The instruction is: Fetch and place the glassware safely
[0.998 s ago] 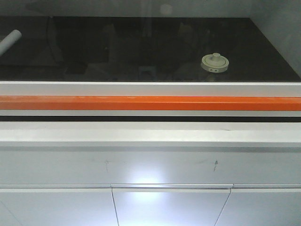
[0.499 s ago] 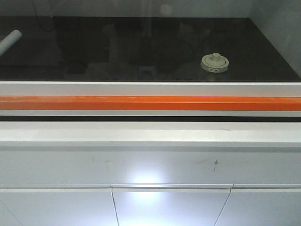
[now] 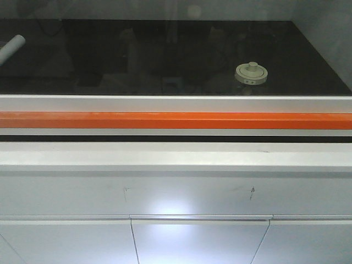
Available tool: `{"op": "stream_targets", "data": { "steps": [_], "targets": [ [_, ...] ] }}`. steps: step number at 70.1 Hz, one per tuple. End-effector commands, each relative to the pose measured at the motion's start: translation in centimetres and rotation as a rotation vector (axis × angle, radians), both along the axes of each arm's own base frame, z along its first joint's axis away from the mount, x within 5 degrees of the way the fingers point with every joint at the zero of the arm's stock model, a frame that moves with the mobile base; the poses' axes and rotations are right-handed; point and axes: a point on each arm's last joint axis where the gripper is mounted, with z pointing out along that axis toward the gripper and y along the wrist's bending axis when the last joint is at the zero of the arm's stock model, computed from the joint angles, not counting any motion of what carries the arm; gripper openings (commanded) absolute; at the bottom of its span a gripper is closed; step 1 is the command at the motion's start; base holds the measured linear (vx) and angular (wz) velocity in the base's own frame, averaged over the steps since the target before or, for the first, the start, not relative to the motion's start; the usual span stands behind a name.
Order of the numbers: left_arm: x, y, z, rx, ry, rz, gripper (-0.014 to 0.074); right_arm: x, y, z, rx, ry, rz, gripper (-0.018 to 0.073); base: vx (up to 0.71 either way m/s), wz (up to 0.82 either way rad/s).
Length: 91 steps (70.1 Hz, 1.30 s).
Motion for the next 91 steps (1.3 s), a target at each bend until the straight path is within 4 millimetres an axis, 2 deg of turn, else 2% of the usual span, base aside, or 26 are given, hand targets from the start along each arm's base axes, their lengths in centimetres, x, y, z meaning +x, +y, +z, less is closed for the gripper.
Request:
{"op": "stream_targets", "data": {
  "steps": [1, 7, 17, 29, 40, 52, 75, 91],
  "targets": [
    [0.6, -0.1, -0.7, -0.009, -0.017, -0.009, -0.0007, 0.0, 0.1, -0.3, 0.052, -0.052, 0.003, -0.0004, 0.0, 0.0],
    [0.7, -0.2, -3.3, -0.022, -0.017, -0.016, -0.0007, -0.1, 0.2, -2.7, 0.079, -0.038, 0.007, -0.0004, 0.0, 0.0],
    [0.4, -0.3, -7.7, -0.033, -0.049, -0.026, -0.0007, -0.5, 0.3, -5.6, 0.069, -0.11, 0.031, -0.0004, 0.0, 0.0],
    [-0.6, -0.5, -11.1, -0.035, -0.169, -0.043, -0.0007, -0.8, 0.6, -8.1, -0.005, -0.168, 0.071, -0.0004, 0.0, 0.0],
    [-1.6, -0.8, -12.2, -0.006, -0.327, -0.085, -0.0007, -0.5, 0.9, -9.9, -0.083, -0.167, 0.115, -0.0004, 0.0, 0.0],
    [-1.9, -0.9, -13.5, -0.002, -0.325, -0.098, -0.0007, 0.4, 1.2, -11.2, -0.069, -0.212, 0.141, -0.0004, 0.0, 0.0],
    [-0.9, -1.0, -13.8, 0.039, -0.386, -0.115, -0.0007, 2.9, 1.2, -13.3, -0.065, -0.234, 0.142, -0.0002, 0.0, 0.0],
    [-0.1, -1.1, -14.3, 0.031, -0.391, -0.12, -0.0007, 3.6, 0.8, -14.0, -0.055, -0.26, 0.096, -0.0002, 0.0, 0.0]
  ]
}}
